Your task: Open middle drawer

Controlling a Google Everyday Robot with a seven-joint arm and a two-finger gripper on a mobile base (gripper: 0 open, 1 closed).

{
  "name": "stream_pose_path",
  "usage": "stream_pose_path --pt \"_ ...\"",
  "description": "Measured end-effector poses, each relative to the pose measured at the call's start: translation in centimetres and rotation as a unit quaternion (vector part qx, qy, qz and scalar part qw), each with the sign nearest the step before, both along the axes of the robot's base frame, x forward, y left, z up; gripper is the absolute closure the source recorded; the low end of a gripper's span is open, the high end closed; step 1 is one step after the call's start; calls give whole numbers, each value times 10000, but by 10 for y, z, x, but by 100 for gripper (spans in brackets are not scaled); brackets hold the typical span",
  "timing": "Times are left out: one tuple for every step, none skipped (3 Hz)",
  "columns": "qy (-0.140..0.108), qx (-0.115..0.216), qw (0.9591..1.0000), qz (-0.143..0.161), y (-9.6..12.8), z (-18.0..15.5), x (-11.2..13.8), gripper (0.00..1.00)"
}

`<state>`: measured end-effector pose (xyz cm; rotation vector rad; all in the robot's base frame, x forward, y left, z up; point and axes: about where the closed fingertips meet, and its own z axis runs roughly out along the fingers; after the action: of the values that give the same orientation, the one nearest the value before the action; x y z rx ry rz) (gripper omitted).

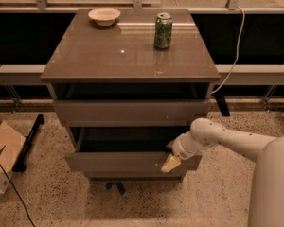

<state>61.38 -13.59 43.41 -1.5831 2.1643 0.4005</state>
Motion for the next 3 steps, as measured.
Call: stream_pose_path --pt "2 -128 9999 -19 -2 -3 -6 0" --pt "134 -362 9992 -96 -9 -7 -13 4" --pt "303 -494 9983 -82 -14 -11 -21 27"
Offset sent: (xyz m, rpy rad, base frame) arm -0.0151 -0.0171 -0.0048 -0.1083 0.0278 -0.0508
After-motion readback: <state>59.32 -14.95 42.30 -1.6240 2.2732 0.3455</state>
